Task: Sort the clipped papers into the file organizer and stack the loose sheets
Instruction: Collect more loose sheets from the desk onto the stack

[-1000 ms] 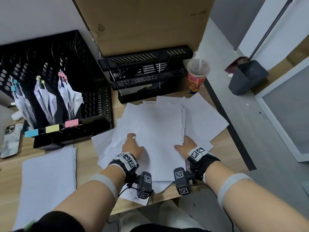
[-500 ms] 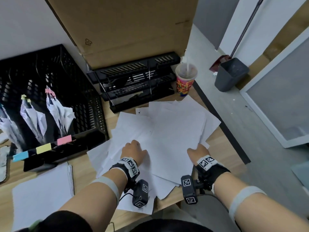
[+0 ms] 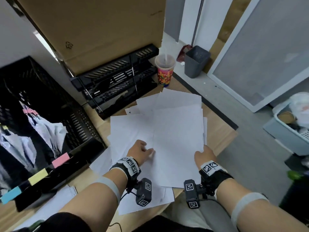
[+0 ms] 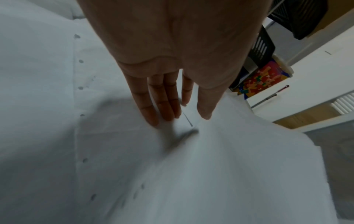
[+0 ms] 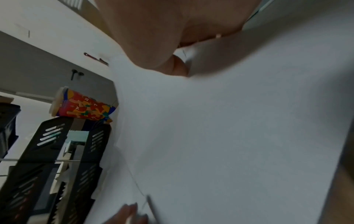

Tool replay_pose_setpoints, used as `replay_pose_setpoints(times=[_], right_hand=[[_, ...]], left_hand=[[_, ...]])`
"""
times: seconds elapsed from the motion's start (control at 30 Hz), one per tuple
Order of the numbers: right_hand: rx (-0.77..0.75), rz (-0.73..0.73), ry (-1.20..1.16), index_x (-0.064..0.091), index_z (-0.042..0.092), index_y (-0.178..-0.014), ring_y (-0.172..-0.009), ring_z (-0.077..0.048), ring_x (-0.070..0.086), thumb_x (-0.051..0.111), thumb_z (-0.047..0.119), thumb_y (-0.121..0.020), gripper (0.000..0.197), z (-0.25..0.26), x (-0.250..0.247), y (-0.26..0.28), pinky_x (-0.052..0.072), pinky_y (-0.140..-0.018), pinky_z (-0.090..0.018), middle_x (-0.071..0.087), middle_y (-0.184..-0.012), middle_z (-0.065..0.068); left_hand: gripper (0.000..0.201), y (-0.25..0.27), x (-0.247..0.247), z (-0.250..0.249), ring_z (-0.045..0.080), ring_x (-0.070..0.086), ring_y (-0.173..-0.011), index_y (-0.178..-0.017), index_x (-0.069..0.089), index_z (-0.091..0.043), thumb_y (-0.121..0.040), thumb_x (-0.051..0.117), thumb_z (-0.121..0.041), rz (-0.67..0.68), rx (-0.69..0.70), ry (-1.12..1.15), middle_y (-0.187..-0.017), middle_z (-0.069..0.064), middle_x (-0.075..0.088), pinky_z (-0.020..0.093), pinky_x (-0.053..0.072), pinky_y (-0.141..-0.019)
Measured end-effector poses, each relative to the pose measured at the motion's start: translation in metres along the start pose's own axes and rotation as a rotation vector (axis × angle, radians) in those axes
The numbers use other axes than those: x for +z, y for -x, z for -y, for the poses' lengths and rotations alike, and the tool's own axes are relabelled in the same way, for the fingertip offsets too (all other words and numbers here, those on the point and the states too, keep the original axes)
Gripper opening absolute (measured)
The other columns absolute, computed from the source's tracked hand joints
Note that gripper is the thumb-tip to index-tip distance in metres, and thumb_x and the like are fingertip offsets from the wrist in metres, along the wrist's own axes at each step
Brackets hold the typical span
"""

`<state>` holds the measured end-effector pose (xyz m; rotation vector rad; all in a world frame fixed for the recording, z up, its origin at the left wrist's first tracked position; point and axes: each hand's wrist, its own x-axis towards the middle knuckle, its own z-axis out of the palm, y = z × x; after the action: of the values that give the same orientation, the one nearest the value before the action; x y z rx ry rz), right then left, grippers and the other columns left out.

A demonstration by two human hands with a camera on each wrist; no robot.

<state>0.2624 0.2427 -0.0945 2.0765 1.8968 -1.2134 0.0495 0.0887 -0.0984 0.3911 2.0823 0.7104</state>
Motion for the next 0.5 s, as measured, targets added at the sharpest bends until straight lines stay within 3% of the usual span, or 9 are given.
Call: replay_pose_setpoints(times=[0.07, 0.17, 0.27, 0.33, 0.43, 0.5], right_hand=[[0.022, -0.079, 0.119, 0.054, 0.006, -0.126, -0.12, -0.039, 0.047, 0.046, 0.018, -0.083, 0.046, -0.005, 0.001, 0.015, 0.047, -0.098, -0.043, 0.049, -0.131, -0.02], [0.005, -0.119, 0.165, 0.043, 0.005, -0.133, -0.127, -0.039, 0.036, 0.053, 0.014, -0.084, 0.051, -0.005, 0.002, 0.027, 0.041, -0.1, -0.041, 0.036, -0.139, -0.022], [-0.019, -0.063, 0.108, 0.028, 0.007, -0.141, -0.118, -0.038, 0.049, 0.056, 0.012, -0.084, 0.064, 0.001, -0.001, 0.028, 0.049, -0.09, -0.039, 0.041, -0.135, -0.02], [-0.025, 0.005, 0.055, 0.02, 0.011, -0.146, -0.11, -0.036, 0.056, 0.056, 0.012, -0.086, 0.07, 0.003, 0.0, 0.03, 0.048, -0.081, -0.033, 0.047, -0.133, -0.016], [-0.012, 0.006, -0.051, 0.024, 0.011, -0.144, -0.106, -0.034, 0.058, 0.053, 0.007, -0.086, 0.065, -0.003, 0.006, 0.034, 0.05, -0.081, -0.033, 0.051, -0.131, -0.015], [-0.013, 0.037, -0.091, 0.037, 0.009, -0.137, -0.092, -0.029, 0.059, 0.048, 0.005, -0.086, 0.052, -0.01, 0.009, 0.035, 0.05, -0.07, -0.028, 0.057, -0.118, -0.013]], left_hand=[[0.04, 0.002, 0.002, -0.004, 0.027, 0.071, -0.094, -0.113, 0.055, -0.02, -0.083, 0.073, -0.039, 0.036, 0.031, -0.001, -0.098, -0.001, 0.068, 0.045, 0.058, -0.091], [0.045, 0.002, 0.009, -0.009, 0.028, 0.072, -0.093, -0.117, 0.055, -0.018, -0.082, 0.074, -0.038, 0.102, 0.065, -0.005, -0.098, 0.001, 0.068, 0.045, 0.058, -0.091], [0.052, 0.004, 0.016, -0.011, 0.029, 0.071, -0.093, -0.124, 0.053, -0.013, -0.082, 0.075, -0.033, 0.144, 0.101, -0.026, -0.098, 0.002, 0.068, 0.045, 0.058, -0.091], [0.053, 0.007, 0.018, -0.013, 0.029, 0.068, -0.103, -0.126, 0.052, -0.012, -0.082, 0.074, -0.033, 0.154, 0.123, -0.079, -0.108, 0.004, 0.068, 0.045, 0.055, -0.095], [0.044, 0.012, 0.019, -0.013, 0.03, 0.064, -0.112, -0.125, 0.058, -0.006, -0.087, 0.069, -0.026, 0.157, 0.118, -0.164, -0.121, 0.009, 0.067, 0.038, 0.052, -0.098], [0.034, 0.019, 0.017, -0.011, 0.03, 0.064, -0.11, -0.121, 0.06, -0.005, -0.088, 0.064, -0.016, 0.154, 0.149, -0.18, -0.119, 0.011, 0.068, 0.037, 0.052, -0.096]])
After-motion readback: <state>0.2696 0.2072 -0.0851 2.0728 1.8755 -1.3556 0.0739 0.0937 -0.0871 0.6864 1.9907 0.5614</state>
